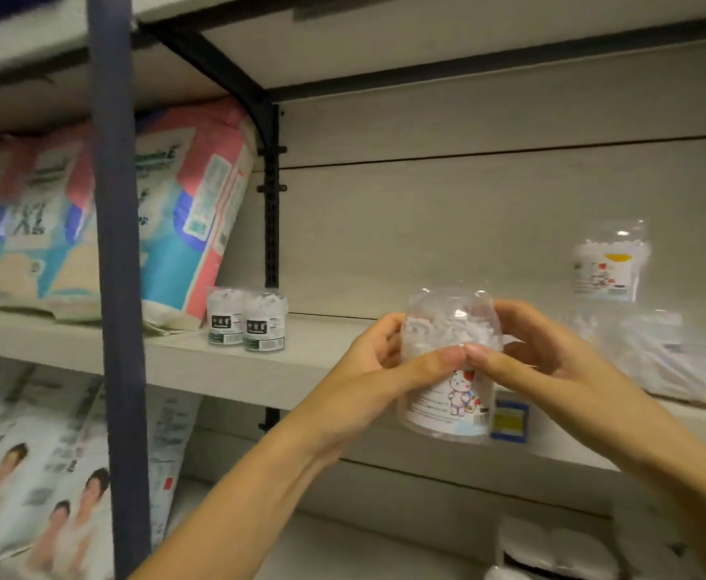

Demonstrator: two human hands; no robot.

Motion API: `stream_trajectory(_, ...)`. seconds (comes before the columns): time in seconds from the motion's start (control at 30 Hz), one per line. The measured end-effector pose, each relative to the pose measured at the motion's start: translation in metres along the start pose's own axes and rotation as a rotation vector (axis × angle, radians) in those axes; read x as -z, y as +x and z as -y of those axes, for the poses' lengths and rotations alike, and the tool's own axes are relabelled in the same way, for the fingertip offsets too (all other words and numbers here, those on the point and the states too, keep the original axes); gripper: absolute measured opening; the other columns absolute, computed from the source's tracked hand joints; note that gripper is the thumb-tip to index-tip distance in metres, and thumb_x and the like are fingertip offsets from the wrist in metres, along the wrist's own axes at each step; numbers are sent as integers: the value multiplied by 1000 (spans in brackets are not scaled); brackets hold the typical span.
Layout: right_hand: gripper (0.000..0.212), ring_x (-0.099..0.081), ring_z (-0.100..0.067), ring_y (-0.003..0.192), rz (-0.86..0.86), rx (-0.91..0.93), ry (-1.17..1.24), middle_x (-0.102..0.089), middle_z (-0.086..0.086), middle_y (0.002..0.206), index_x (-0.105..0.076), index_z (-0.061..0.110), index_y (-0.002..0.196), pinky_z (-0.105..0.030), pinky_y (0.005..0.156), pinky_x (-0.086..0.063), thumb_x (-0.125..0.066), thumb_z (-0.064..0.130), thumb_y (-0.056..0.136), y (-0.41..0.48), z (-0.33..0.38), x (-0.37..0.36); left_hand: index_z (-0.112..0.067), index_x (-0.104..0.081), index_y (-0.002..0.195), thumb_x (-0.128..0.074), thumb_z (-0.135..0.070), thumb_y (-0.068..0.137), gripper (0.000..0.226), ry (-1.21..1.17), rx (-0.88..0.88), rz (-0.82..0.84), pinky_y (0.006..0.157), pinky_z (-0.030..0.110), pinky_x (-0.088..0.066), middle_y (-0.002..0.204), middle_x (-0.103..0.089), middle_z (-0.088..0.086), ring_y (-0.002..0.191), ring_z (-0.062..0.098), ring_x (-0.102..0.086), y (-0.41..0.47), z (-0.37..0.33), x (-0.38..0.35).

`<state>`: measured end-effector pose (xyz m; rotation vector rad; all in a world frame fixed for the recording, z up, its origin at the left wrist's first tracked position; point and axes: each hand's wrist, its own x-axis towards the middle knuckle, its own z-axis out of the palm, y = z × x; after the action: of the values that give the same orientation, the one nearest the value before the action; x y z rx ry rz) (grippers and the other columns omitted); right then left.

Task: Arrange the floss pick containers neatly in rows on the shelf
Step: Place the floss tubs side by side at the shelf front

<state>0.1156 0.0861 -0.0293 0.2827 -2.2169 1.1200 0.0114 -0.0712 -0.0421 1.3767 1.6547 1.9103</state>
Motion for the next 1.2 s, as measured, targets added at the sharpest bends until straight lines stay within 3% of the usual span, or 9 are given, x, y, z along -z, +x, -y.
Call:
stream_trajectory(0.1,60,-67,-1,92,-27,-11,-16,-67,17,109,-53,39,117,-22,76,-56,-62,59,62,36,5,-46,-16,-54,123,-74,-27,75,53,52,-11,-1,87,21,-52,118,-67,2,108,12,-64,3,0,63)
stream_trajectory(0.23,73,-65,-2,99,-24,-32,-65,-62,16,118,-49,39,125,-34,89,-52,-64,70,61,82,12,-82,-19,-54,122,-76,-29,74,54,135,-17,18,94,29,-51,117,-68,-1,108,11,-64,17,-11,124)
stream_trajectory(0.43,69,-65,-6,99,-40,-52,-73,-61,9,120,-51,31,123,-31,83,-55,-65,62,63,129,28,-100,-22,-51,122,-72,-41,66,63,330,-39,69,90,24,-51,114,-68,-4,103,5,-65,45,-40,171)
stream_trajectory(0.5,68,-65,-8,99,-31,-67,-102,-61,9,119,-50,29,123,-33,83,-56,-65,61,65,136,30,-101,-22,-51,124,-71,-42,69,61,398,-29,106,92,23,-49,116,-67,-4,105,5,-64,52,-44,179)
stream_trajectory(0.63,67,-64,-13,101,-17,-110,-141,-61,4,118,-50,26,124,-38,87,-55,-68,55,66,147,28,-97,-24,-52,124,-66,-42,77,52,549,-19,158,80,11,-48,113,-65,-12,101,-1,-61,60,-44,185)
stream_trajectory(0.83,82,-65,-20,99,61,-224,-238,-58,-2,120,-46,23,129,-41,85,-55,-73,52,57,153,13,-96,-24,-42,132,-70,-47,73,69,850,-1,249,87,18,-41,120,-54,-7,110,8,-52,75,-33,191)
stream_trajectory(1.03,70,-64,-18,97,77,-324,-375,-54,-1,121,-42,23,131,-41,86,-54,-73,41,71,153,-2,-103,-22,-39,134,-70,-50,71,75,1082,9,329,95,27,-35,122,-51,-7,110,11,-47,85,-28,189)
stream_trajectory(1.2,63,-63,-22,101,115,-377,-324,-53,-4,123,-42,21,131,-41,87,-54,-70,35,77,150,-8,-97,-22,-41,132,-65,-55,74,71,1239,-36,360,90,26,-24,124,-54,-7,105,10,-40,91,-28,180)
